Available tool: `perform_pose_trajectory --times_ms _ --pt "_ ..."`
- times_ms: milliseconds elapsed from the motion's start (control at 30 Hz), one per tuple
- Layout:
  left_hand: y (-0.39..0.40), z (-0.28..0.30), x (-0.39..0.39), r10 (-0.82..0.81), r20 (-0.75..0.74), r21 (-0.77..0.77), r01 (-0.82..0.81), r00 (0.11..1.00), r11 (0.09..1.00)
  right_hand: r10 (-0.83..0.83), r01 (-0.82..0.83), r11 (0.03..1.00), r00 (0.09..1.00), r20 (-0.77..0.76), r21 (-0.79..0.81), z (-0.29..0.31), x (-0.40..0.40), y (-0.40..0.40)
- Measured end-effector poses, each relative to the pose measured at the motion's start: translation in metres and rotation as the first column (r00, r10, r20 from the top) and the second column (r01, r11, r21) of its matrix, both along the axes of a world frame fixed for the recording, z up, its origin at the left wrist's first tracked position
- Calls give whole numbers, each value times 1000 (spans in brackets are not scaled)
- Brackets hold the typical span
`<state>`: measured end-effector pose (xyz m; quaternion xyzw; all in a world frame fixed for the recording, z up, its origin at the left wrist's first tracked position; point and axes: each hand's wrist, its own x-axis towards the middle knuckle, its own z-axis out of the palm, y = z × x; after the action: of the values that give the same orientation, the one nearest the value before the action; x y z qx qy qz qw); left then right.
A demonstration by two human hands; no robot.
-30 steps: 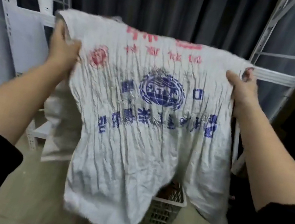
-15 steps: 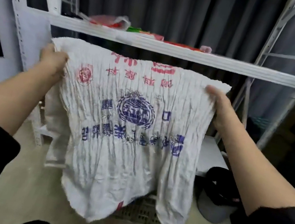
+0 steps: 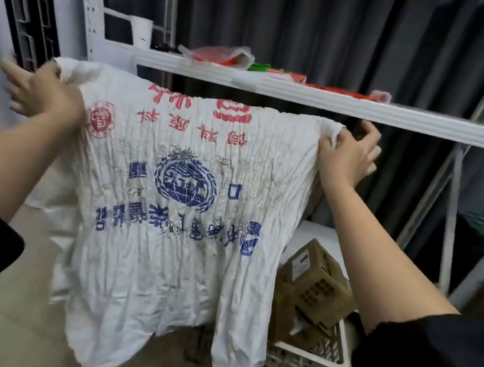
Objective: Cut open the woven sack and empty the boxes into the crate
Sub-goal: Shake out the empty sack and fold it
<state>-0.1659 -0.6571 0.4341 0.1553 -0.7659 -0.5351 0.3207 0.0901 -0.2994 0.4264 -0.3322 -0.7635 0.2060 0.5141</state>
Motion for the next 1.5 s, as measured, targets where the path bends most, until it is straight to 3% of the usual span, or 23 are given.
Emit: perform_pose_trajectory --times_ms 67,133,167,267,333,367,433,500,600,667,700,800,833,900,967,1033,1067,1133,1200,1233,1300,1400,1500 --pt "-5 -2 20 -185 -54 -32 184 981 982 302 -312 941 949 -90 -131 3 -2 5" --pt "-3 0 41 -317 -117 -79 309 941 948 576 -632 727 774 -262 -268 6 1 4" --pt "-2 0 46 -355 -143 -136 337 924 932 630 -694 655 720 -293 -299 7 4 2" --pt "9 7 65 -446 -139 -386 366 884 846 682 -720 603 688 -247 -343 6 -2 1" --pt "21 12 74 -513 -43 -527 417 857 741 661 -671 656 732 -166 -345 6 -10 -6" --pt "28 14 79 -516 2 -613 408 857 676 615 -599 743 787 -48 -299 8 -14 -11" --pt "46 15 89 -468 19 -781 306 883 545 418 -407 908 888 191 -96 9 -21 -24" --pt "68 16 102 -489 -41 -847 229 871 479 245 -273 956 944 221 106 8 -27 -36" --pt "113 15 132 -576 -2 -831 319 818 456 304 -323 942 937 173 94 3 -48 -68" --pt "141 7 148 -636 86 -831 408 767 379 485 -508 857 852 198 83 -2 -58 -93" --pt "148 3 154 -697 147 -778 518 701 356 618 -624 782 776 124 9 0 -58 -100" --pt "144 -3 158 -943 100 -289 916 318 278 864 -855 475 498 -75 -206 6 -54 -93" --pt "140 -3 157 -963 49 -133 957 265 256 896 -867 410 441 -52 -284 7 -50 -91" --pt "138 -4 157 -957 20 -51 956 290 289 936 -873 239 323 -138 -425 5 -46 -91" --pt "140 -9 154 -923 -34 -44 922 383 385 906 -876 61 249 -342 -478 -1 -44 -98" --pt "139 -14 150 -858 -102 33 863 504 504 824 -860 -19 276 -496 -510 -6 -45 -102" --pt "138 -17 147 -819 -118 40 827 561 561 845 -859 44 305 -439 -510 -9 -44 -103" --pt "136 -23 142 -736 -128 10 743 664 669 902 -852 360 422 -93 -381 -15 -39 -108" --pt "134 -24 137 -653 -153 24 663 742 748 818 -828 552 514 259 -99 -30 -33 -106" --pt "132 -23 135 -621 -175 60 637 764 768 677 -766 634 618 399 110 -44 -31 -99" --pt "127 -18 131 -576 -222 143 611 787 779 464 -575 745 811 357 337 -78 -18 -87" --pt "120 -2 131 -552 -314 247 628 772 738 368 -414 885 902 223 214 -138 -3 -83" --pt "116 13 132 -507 -429 293 646 747 705 268 -228 952 942 201 -205 -171 -11 -88"
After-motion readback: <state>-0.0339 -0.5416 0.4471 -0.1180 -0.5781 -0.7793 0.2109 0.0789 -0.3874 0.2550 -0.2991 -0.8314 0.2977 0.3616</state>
